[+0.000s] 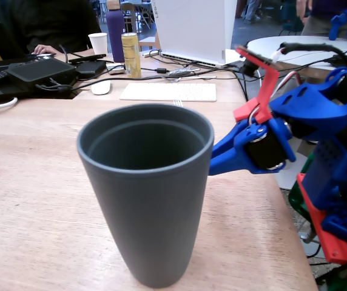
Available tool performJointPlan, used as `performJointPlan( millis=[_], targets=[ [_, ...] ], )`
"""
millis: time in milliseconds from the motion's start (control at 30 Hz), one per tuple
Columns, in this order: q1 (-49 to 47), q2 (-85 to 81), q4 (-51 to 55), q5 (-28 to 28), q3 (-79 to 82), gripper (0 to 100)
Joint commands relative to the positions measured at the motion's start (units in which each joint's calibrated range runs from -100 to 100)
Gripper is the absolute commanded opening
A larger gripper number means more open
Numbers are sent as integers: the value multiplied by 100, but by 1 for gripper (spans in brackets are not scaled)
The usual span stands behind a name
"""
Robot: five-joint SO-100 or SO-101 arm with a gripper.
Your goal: Grab the fork and place it in gray glass
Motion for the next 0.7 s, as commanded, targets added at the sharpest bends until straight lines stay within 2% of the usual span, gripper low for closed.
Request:
performJointPlan(
  millis=[0, 667],
  targets=[
    [-30, -63, -48, -5, 52, 0],
    [-47, -63, -72, -5, 52, 0]
  ],
)
